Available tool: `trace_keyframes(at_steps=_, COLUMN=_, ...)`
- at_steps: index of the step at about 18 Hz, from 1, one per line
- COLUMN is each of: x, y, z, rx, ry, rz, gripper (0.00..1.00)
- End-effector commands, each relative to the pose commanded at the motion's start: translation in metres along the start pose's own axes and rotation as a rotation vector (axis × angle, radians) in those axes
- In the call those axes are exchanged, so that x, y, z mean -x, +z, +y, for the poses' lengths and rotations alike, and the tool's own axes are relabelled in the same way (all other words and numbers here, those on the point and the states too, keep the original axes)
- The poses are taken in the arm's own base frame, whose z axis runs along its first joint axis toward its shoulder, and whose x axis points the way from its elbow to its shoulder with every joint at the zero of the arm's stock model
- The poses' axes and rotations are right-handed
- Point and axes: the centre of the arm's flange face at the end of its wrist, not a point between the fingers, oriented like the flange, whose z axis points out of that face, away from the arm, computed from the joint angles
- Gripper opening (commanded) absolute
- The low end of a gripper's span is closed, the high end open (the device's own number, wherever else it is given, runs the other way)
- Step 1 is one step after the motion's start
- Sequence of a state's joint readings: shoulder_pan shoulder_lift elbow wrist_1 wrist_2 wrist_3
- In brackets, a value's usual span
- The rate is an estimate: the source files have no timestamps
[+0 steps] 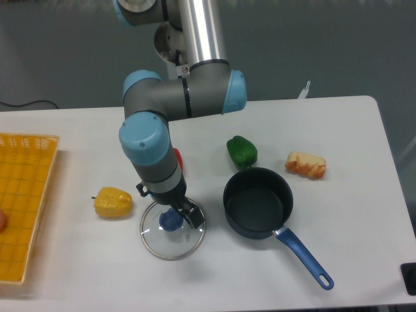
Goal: Pick up the red pepper
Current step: 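Lift the gripper up from the glass lid toward the red pepper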
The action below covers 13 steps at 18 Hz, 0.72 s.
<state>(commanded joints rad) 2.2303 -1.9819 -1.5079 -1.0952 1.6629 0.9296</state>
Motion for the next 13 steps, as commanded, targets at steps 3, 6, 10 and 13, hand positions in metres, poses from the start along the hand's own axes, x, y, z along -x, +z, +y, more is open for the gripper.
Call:
trace_keyframes(at_steps=3, x=0.001, y=-0.005, z=0.004, rx=-0.021, ry=-0.009, rz=0.013, gripper=1.0)
trace_keyframes(at_steps=6, x=-0.001, y=-0.01, z=0.011, rx=-0.042, ry=-0.025, rz=0.027, gripper=1.0)
trace_keyframes(at_steps=10, x=-0.008, y=-0.003, z=0.016, rx=-0.033, ry=-0.033, rz=0.036, gripper=1.0)
trace_keyframes(at_steps=13, x=-0.013, y=-0.015, z=0.026, rx=-0.035, ry=-0.052, rz=0.025, gripper=1.0)
